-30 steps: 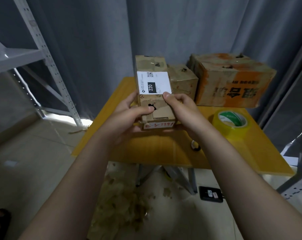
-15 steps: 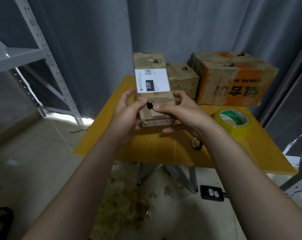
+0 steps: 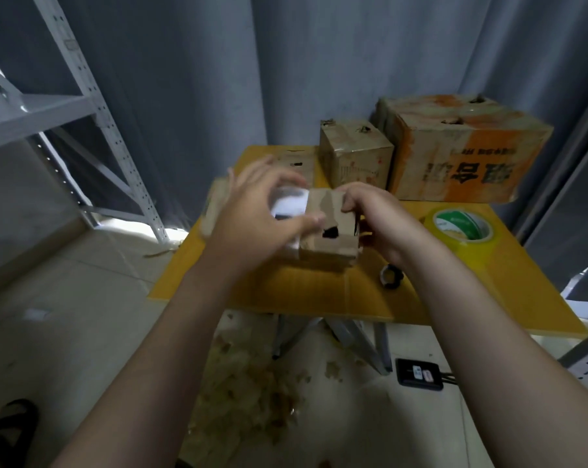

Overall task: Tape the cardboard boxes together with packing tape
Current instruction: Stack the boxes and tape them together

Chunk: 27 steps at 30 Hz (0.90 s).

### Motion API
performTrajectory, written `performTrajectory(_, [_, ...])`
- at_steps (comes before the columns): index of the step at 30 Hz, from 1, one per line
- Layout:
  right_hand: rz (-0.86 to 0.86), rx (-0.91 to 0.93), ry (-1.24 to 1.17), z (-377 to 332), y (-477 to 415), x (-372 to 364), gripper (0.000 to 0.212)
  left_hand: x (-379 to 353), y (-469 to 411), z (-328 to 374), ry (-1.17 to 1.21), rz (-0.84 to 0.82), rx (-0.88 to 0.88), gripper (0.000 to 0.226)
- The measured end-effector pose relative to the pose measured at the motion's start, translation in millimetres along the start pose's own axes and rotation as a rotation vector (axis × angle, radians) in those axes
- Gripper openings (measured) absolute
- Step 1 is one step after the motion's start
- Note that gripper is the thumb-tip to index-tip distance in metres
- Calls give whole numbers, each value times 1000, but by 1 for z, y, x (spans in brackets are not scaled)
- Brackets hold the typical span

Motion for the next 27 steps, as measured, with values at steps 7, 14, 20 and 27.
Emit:
performTrajectory(7, [111,1,319,14,1,8,21,-56,7,-28,-270,-459,154,67])
performTrajectory(14, [385,-263,1172,40,27,84,57,-62,1,-30,-140,-469,243,56])
performTrajectory(20, [424,-260,1159,65,30,98,71,-66,3,-26,-182,-468,290,68])
performTrajectory(27, [533,242,461,-6,42,86,55,-54,-4,2,103,-151,185,51])
Point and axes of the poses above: each hand's wrist, its own y-axis away from the middle knuckle, its own x-axis out of the back of the hand, z = x × y, the point moved 7 cm from there along -y, towards the middle knuckle, and after that the axes turned 14 degrees about y, right-handed, at the moved point
